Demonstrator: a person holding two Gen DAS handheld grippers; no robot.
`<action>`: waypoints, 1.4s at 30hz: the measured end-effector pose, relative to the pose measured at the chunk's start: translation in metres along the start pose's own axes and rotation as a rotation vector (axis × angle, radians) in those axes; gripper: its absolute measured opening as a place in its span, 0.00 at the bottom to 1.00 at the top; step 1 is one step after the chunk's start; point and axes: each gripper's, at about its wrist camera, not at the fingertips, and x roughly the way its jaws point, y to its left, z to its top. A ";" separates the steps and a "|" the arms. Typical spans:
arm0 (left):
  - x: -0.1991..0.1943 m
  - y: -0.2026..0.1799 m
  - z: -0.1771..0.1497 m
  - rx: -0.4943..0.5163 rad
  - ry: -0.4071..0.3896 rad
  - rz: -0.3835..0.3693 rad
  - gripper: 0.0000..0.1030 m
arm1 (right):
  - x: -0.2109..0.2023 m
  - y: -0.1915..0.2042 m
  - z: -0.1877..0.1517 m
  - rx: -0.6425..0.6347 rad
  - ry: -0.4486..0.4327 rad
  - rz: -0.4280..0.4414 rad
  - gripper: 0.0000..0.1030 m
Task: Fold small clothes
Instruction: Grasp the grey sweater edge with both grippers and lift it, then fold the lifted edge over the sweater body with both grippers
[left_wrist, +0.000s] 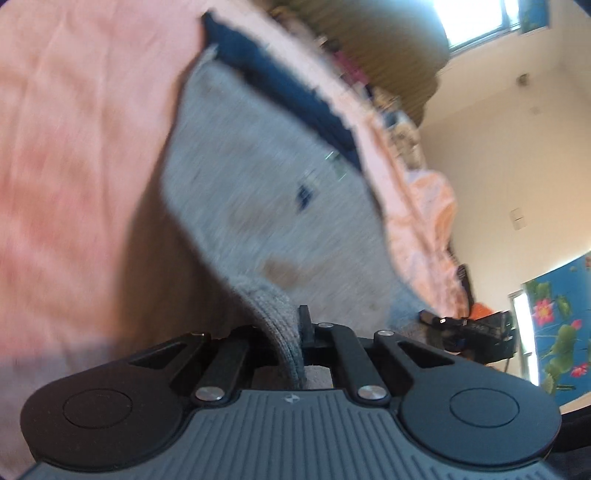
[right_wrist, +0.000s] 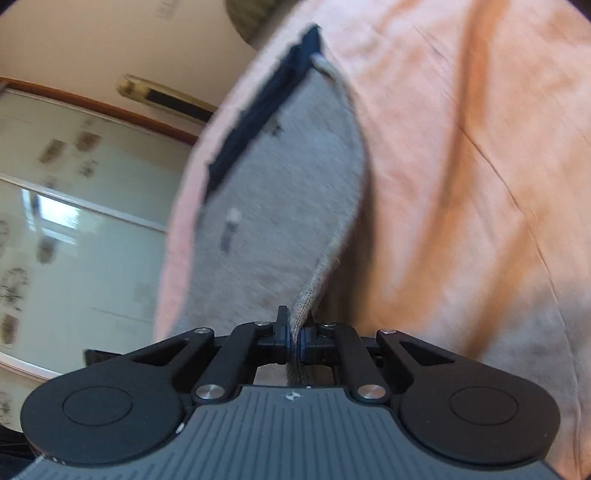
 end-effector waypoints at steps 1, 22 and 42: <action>-0.005 -0.006 0.013 0.021 -0.039 -0.031 0.04 | -0.001 0.006 0.011 -0.013 -0.022 0.027 0.12; 0.168 0.041 0.335 -0.063 -0.288 0.159 0.07 | 0.206 -0.059 0.324 0.297 -0.258 0.076 0.24; 0.069 0.059 0.139 -0.290 -0.450 0.179 0.94 | 0.098 -0.046 0.188 0.252 -0.343 0.030 0.98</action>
